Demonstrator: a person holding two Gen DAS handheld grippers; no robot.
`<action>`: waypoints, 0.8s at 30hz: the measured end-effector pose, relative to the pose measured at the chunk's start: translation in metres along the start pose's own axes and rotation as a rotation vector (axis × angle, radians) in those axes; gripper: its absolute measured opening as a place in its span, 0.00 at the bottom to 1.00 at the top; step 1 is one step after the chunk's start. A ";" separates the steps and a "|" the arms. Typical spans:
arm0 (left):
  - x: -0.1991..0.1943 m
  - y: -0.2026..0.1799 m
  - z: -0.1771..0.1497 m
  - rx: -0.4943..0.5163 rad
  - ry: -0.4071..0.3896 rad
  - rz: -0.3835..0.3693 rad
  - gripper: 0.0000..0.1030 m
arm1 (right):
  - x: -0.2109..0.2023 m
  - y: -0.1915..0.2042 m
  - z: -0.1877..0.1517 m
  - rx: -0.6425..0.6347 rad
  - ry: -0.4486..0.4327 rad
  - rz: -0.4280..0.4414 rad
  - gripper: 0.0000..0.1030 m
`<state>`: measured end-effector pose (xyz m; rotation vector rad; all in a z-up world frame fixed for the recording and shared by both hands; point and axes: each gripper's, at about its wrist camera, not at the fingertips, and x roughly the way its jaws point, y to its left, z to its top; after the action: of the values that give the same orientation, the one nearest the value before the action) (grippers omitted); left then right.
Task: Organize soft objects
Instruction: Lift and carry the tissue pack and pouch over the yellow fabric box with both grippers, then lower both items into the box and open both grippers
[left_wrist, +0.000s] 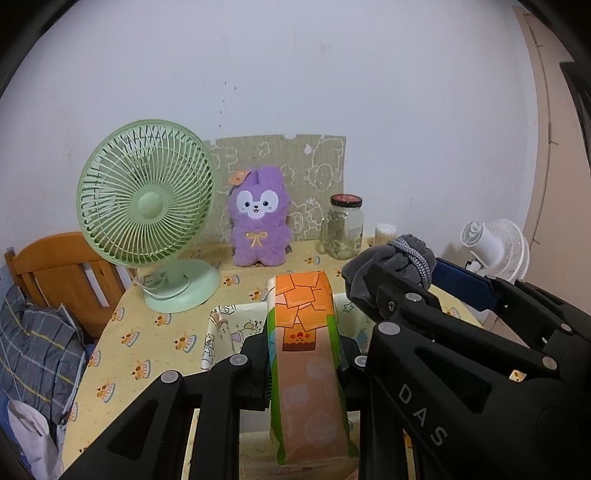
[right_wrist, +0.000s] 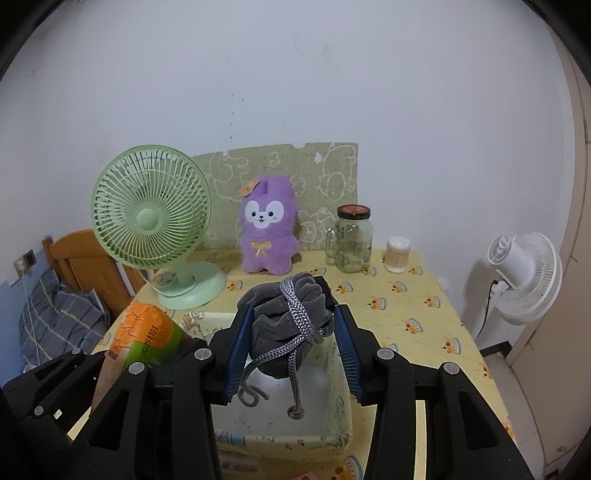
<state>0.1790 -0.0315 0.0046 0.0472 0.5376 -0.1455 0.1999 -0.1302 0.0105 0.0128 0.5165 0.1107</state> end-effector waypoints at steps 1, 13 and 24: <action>0.004 0.000 0.000 0.003 0.010 -0.001 0.20 | 0.003 -0.001 0.000 0.000 0.002 0.001 0.47; 0.064 0.017 -0.012 -0.057 0.143 -0.013 0.20 | 0.045 -0.005 -0.014 0.036 0.061 0.010 0.47; 0.092 0.020 -0.025 -0.051 0.205 0.017 0.64 | 0.077 -0.001 -0.026 0.030 0.126 0.006 0.47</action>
<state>0.2472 -0.0211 -0.0637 0.0171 0.7455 -0.1109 0.2541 -0.1234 -0.0500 0.0372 0.6440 0.1098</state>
